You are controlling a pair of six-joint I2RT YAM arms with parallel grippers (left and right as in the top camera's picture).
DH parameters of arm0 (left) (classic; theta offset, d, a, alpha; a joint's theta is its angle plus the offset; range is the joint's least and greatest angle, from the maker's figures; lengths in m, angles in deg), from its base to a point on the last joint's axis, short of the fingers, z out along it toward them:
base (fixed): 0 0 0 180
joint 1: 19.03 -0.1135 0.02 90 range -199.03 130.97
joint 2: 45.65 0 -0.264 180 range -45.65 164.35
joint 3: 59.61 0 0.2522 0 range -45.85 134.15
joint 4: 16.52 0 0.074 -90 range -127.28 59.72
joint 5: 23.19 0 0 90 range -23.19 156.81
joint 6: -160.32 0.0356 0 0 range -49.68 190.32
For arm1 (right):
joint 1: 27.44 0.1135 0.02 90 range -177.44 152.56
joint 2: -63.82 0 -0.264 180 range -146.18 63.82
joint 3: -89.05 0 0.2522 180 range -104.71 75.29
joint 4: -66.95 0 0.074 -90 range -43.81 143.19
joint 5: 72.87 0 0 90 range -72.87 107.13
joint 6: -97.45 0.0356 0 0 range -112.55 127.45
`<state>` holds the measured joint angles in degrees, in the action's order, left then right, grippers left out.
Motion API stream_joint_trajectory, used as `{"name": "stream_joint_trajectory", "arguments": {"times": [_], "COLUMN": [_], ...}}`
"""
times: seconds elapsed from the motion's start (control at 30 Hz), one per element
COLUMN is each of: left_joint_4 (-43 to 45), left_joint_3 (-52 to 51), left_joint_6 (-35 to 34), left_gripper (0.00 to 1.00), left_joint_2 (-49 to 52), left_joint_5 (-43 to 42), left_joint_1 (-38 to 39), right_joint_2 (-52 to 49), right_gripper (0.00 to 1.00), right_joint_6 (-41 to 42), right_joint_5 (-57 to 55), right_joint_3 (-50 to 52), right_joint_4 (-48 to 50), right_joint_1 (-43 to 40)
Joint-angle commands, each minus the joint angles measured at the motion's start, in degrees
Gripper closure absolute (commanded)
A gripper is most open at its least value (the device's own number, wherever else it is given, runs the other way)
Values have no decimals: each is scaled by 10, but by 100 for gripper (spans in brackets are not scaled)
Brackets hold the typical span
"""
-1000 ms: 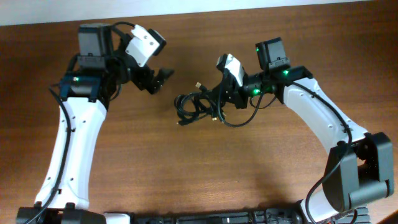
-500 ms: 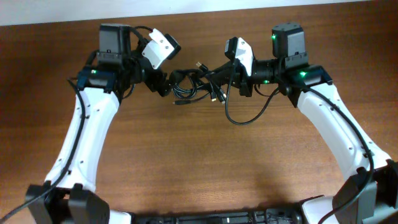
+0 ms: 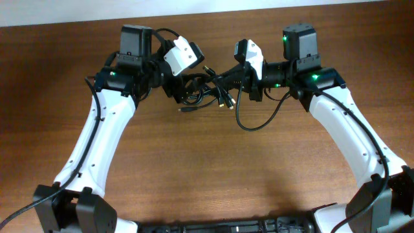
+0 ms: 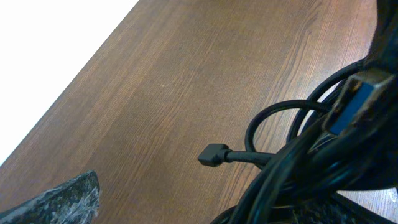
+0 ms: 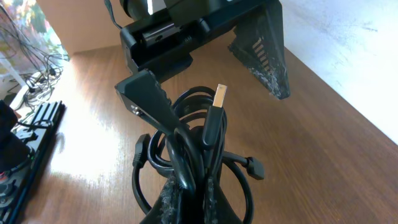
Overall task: Untangle cables
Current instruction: 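Grasp part of the bundle with the left gripper beside the right gripper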
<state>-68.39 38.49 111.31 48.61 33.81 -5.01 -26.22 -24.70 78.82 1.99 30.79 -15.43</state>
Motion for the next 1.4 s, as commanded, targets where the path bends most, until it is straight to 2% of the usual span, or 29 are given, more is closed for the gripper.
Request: {"name": "stream_joint_trajectory", "arguments": {"times": [0.0, 0.13, 0.17, 0.2, 0.23, 0.27, 0.3, 0.53, 0.57, 0.6, 0.63, 0.7, 0.8, 0.97, 1.03, 1.2, 1.23, 1.27, 1.37], "left_joint_4": [2, -5, -5, -2, -1, -1, -1, 1, 2, 6, 10, 20, 69, 96, 112, 149, 153, 156, 166], "left_joint_3": [10, 10, 10, 10, 10, 10, 10, 10, 10, 10, 10, 11, 11, 11, 11, 11, 11, 11, 11], "left_joint_6": [12, 11, 11, 11, 11, 11, 11, 12, 12, 11, 11, 1, -140, -147, -174, -188, -189, -189, -188], "left_gripper": [1, 1, 6, 44, 60, 84, 100, 100, 100, 100, 100, 100, 100, 100, 100, 100, 100, 100, 100], "left_joint_2": [6, 6, 6, 6, 6, 6, 6, 6, 6, 6, 5, 5, 6, 5, 5, 5, 5, 5, 5], "left_joint_5": [4, -5, -5, -4, -4, -4, -4, -9, -10, -9, -5, 5, 7, -87, -112, -186, -193, -203, -251], "left_joint_1": [0, 0, 0, 0, 0, 0, 0, 0, 0, 0, 0, -5, -36, -71, -80, -94, -94, -94, -94], "right_joint_2": [17, 17, 17, 17, 17, 17, 17, 17, 17, 17, 17, 17, 17, 17, 17, 17, 17, 17, 17], "right_gripper": [96, 96, 96, 96, 96, 96, 96, 96, 87, 82, 91, 92, 94, 95, 95, 94, 91, 72, 27], "right_joint_6": [-4, -4, -4, -4, -4, -4, 0, 1, 1, 1, 1, 1, 1, 1, 1, 1, 1, 1, 0], "right_joint_5": [29, 28, 28, 28, 28, 29, 33, 58, 56, 56, 56, 56, 56, 54, 49, -8, -21, -38, -76], "right_joint_3": [-15, -15, -15, -15, -15, -15, -15, -15, -15, -15, -15, -15, -15, -15, -15, -15, -15, -15, -15], "right_joint_4": [3, 3, 3, 3, 3, 4, 4, 4, 4, 4, 4, 4, 4, 2, -1, -33, -41, -50, -62], "right_joint_1": [-5, -5, -5, -5, -5, -5, -5, -5, -5, -5, -5, -5, -5, -5, -5, -5, -5, -5, -5]}}
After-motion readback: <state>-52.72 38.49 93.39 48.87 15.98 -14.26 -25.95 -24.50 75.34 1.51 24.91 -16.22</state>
